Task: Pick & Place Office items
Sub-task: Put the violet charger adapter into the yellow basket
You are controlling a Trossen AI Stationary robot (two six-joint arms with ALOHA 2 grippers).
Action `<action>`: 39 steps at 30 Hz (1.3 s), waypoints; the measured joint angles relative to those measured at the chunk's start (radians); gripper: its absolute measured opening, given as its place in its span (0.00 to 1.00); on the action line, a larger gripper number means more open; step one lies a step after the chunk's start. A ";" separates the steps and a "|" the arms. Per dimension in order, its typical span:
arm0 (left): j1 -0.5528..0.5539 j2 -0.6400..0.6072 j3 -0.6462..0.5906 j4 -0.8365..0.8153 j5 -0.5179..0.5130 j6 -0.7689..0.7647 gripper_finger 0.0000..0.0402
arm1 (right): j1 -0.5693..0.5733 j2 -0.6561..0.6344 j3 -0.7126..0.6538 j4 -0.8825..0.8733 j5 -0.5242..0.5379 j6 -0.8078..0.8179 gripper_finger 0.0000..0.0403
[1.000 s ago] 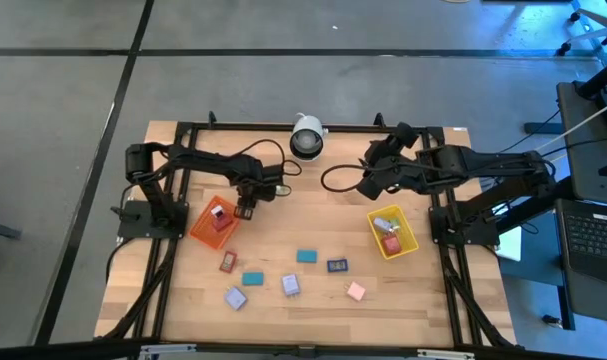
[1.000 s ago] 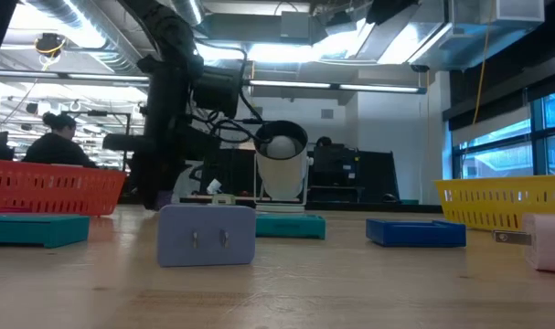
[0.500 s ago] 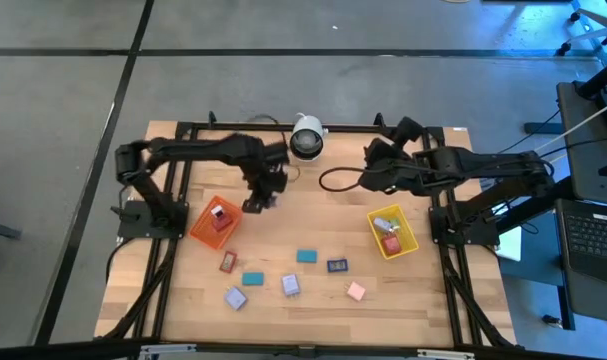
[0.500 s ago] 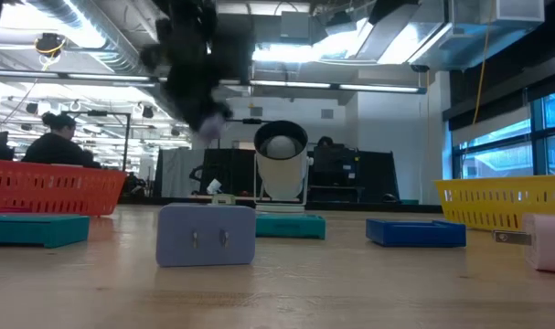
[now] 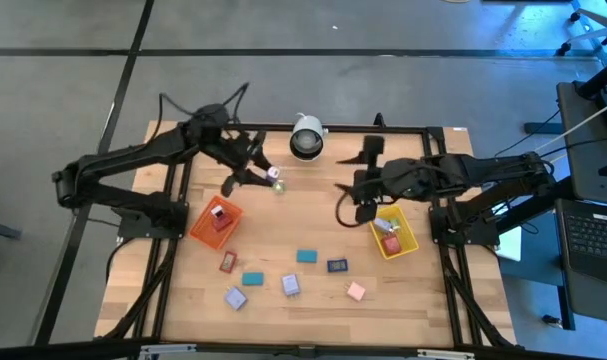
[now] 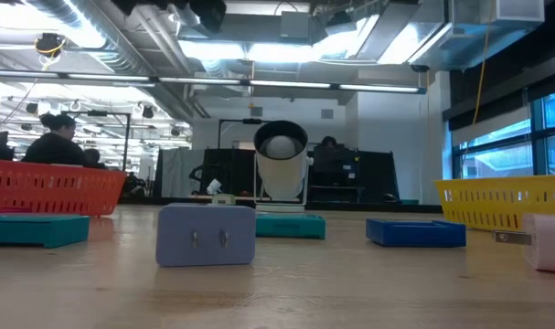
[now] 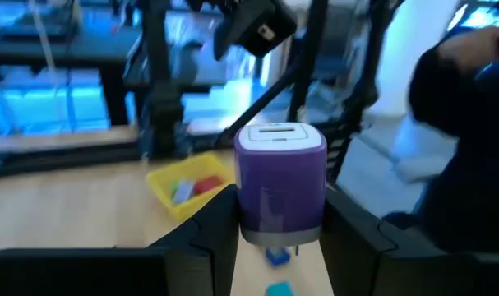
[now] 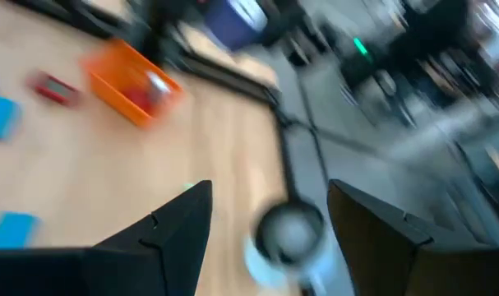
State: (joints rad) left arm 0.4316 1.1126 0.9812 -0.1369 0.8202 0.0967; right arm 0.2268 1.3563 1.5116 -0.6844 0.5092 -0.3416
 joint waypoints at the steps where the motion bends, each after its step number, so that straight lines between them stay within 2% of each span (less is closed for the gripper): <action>1: -0.005 -0.014 -0.033 0.050 0.012 -0.022 0.33 | 0.000 0.000 0.000 0.030 -0.055 -0.017 0.60; 4: -0.027 -0.037 -0.130 0.204 0.049 -0.081 0.33 | -0.005 0.013 0.001 0.151 -0.207 -0.050 0.60; 7: -0.058 -0.032 -0.195 0.353 0.130 -0.160 0.33 | -0.005 0.052 0.001 0.239 -0.294 -0.119 0.60; 13: -0.104 -0.016 -0.220 0.397 0.167 -0.215 0.33 | -0.023 0.171 0.001 0.300 -0.240 -0.175 0.61; 16: -0.123 -0.013 -0.220 0.395 0.164 -0.216 0.33 | -0.039 0.230 0.000 0.351 -0.233 -0.153 0.65; 21: -0.141 -0.013 -0.220 0.333 0.138 -0.202 0.33 | -0.040 0.277 0.000 0.437 -0.128 -0.181 0.74; 26: -0.157 0.007 -0.220 0.235 0.078 -0.152 0.33 | -0.031 0.280 0.000 0.460 -0.160 -0.114 0.75; 32: -0.156 0.054 -0.220 0.250 0.089 -0.162 0.33 | -0.027 0.280 0.000 0.440 -0.267 -0.032 0.71; 39: -0.157 0.071 -0.220 0.308 0.098 -0.178 0.33 | -0.027 0.280 0.000 0.445 -0.267 0.041 0.70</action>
State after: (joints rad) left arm 0.2748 1.1839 0.7616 0.1715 0.9184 -0.0813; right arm 0.2001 1.6360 1.5120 -0.2389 0.2420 -0.3008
